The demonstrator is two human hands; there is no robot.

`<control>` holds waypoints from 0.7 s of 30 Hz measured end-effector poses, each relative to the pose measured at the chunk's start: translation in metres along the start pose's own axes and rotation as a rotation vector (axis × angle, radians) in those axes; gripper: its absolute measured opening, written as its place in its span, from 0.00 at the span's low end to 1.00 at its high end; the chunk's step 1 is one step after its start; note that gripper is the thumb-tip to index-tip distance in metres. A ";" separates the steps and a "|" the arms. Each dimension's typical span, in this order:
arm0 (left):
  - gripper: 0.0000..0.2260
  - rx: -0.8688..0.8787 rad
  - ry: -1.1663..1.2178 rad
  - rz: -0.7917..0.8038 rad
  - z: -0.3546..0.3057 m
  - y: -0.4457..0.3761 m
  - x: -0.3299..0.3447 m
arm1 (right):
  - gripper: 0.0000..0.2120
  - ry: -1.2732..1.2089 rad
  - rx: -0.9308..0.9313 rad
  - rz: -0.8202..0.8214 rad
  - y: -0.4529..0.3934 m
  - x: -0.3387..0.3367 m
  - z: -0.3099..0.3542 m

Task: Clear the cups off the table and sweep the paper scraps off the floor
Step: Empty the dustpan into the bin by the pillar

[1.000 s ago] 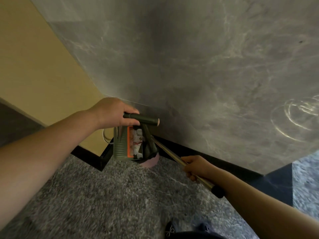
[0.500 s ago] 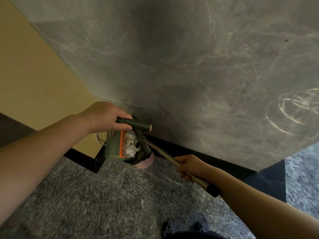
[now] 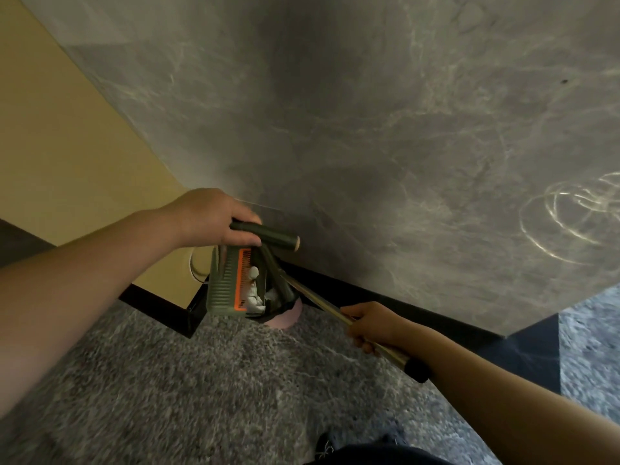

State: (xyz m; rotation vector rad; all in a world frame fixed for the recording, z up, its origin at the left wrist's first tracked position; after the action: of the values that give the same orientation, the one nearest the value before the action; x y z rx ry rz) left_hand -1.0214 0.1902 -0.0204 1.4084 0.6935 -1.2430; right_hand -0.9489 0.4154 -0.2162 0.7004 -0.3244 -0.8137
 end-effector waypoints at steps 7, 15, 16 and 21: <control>0.12 0.034 -0.142 0.024 -0.006 0.000 -0.005 | 0.21 0.004 -0.001 0.011 -0.003 0.002 0.002; 0.10 0.046 -0.138 0.012 -0.015 0.002 -0.002 | 0.19 -0.055 0.020 0.013 -0.007 0.007 -0.006; 0.10 0.051 -0.132 0.015 -0.017 0.002 0.001 | 0.19 -0.063 0.021 0.012 -0.007 0.008 -0.007; 0.12 0.073 -0.170 0.072 -0.024 0.001 0.007 | 0.19 -0.046 0.031 -0.001 -0.010 0.009 -0.012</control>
State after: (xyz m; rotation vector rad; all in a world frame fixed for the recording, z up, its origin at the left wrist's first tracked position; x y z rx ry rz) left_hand -1.0108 0.2107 -0.0299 1.3567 0.4814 -1.3250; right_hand -0.9423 0.4096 -0.2319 0.7122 -0.3789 -0.8283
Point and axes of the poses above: each hand's wrist, its own y-axis away from the middle knuckle, its own x-axis out of the palm, z = x × y, the point moved 7 cm from there along -y, towards the middle knuckle, and after that the axes turned 9 degrees about -y, right-handed, at the moved point
